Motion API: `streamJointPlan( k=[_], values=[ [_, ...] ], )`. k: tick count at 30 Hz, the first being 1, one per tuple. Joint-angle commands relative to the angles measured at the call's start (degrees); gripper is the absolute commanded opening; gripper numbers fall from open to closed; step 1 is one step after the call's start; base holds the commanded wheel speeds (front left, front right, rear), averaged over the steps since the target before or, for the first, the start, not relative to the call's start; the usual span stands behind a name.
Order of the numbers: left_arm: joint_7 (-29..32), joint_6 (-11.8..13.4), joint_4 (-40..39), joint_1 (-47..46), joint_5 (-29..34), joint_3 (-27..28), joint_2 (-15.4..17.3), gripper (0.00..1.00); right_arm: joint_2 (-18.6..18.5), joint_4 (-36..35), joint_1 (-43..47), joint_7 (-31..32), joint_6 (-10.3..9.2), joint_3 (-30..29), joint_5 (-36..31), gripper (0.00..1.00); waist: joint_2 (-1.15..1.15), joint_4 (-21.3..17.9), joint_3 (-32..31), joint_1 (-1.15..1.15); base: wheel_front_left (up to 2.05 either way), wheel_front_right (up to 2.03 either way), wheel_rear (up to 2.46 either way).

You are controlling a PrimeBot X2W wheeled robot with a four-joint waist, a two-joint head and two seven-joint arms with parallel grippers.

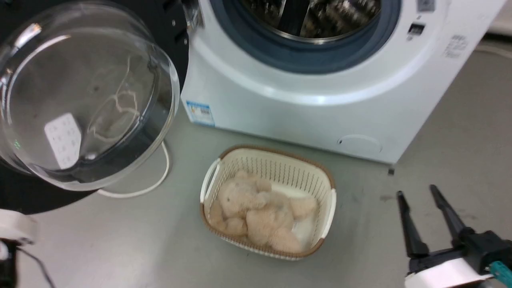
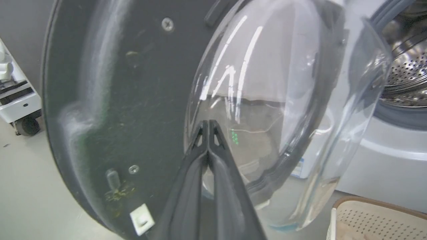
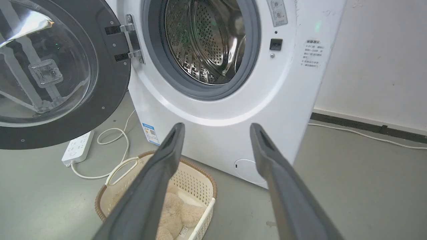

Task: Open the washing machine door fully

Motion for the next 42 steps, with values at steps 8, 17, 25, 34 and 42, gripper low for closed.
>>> streamJointPlan(
  k=[8, 17, 25, 34, 42],
  values=[
    [-1.48, 1.35, -12.43, 8.26, 2.33, -6.11, -8.61, 0.0, 0.14, -0.67, 2.13, -0.91, 0.05, -5.6, 0.48, 1.0, 0.0, -4.34, -9.95, 0.0, 0.0, 0.0, 0.0],
    [-1.67, 4.96, -20.85, 16.03, 6.62, -12.46, -14.46, 0.0, 0.14, -2.19, 5.21, -1.13, 0.05, -5.32, -0.5, 1.0, 0.0, -7.86, -13.24, 0.0, 0.0, 0.0, 0.0],
    [-2.13, 8.23, -21.25, 22.15, 9.1, -16.74, -19.39, 0.99, 0.14, -1.21, 6.76, -1.27, 0.05, -4.22, 0.39, 1.0, 0.0, -10.17, -13.72, 0.0, 0.0, 0.0, 0.0],
    [-2.31, 9.09, -20.56, 22.48, 12.61, -20.6, -20.03, 1.0, 0.14, -0.21, 6.56, -1.31, 0.05, -4.04, 1.22, 1.0, 0.0, -10.46, -13.88, 0.0, 0.0, 0.0, 0.0],
    [-2.31, 9.37, -20.67, 22.35, 12.6, -20.89, -19.68, 1.0, 0.14, 0.03, 6.5, -1.32, 0.05, -3.7, 1.47, 1.0, 0.0, -10.51, -13.97, 0.0, 0.0, 0.0, 0.0]
  ],
)
